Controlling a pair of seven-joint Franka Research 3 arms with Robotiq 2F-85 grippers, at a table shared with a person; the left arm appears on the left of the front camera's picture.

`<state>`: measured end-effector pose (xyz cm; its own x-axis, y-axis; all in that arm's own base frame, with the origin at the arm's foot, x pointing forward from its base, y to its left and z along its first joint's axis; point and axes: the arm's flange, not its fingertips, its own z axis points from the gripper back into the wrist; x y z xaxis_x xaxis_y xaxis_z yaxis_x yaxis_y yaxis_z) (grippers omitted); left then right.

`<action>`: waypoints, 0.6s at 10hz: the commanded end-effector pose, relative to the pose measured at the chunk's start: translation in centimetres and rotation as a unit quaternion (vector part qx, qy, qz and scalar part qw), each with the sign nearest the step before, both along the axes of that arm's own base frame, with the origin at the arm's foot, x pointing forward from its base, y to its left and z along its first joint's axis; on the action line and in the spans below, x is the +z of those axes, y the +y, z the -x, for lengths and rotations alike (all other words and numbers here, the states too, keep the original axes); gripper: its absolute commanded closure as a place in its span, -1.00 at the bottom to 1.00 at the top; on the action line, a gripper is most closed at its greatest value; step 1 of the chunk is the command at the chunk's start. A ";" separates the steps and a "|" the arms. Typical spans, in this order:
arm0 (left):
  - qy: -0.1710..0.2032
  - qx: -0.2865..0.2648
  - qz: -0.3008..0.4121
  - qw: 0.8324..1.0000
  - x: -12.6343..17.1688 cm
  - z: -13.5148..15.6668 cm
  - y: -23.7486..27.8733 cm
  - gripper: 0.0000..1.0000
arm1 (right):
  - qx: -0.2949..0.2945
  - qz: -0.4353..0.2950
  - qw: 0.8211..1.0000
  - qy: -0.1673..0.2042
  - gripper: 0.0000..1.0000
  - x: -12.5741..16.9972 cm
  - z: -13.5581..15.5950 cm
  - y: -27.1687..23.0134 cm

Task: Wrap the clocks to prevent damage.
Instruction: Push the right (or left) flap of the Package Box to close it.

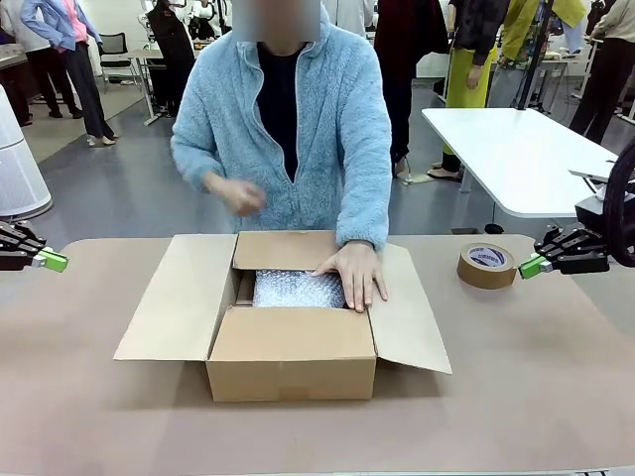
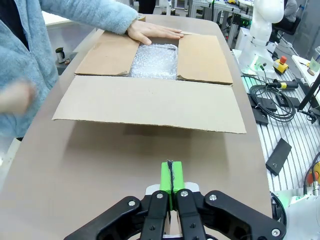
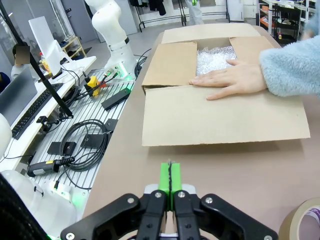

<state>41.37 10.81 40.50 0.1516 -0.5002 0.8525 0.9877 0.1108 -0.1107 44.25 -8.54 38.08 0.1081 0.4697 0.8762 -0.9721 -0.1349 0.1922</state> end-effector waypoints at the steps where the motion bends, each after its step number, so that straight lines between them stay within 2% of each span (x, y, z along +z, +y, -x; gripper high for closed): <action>1: 0.001 0.000 0.002 1.000 0.0 0.0 0.0 0.99 | -0.001 0.000 1.000 -0.001 0.98 0.0 0.0 0.0; 4: 0.000 0.000 0.000 1.000 0.0 0.0 0.0 0.99 | -0.001 0.000 1.000 -0.001 0.98 0.0 0.0 0.0; 5: 0.016 -0.024 -0.020 0.999 -1.0 -1.0 -0.1 0.99 | -0.001 0.000 1.000 -0.001 0.98 0.0 0.0 0.0; 6: 0.016 -0.035 -0.050 0.998 -3.5 -1.2 -0.7 0.99 | -0.001 0.000 1.000 -0.001 0.98 0.0 0.0 0.0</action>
<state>41.84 10.31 38.92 0.1616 -0.5389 0.8267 0.9868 0.0832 -0.1387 44.25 -8.53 38.08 0.1079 0.4697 0.8762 -0.9721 -0.1350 0.1920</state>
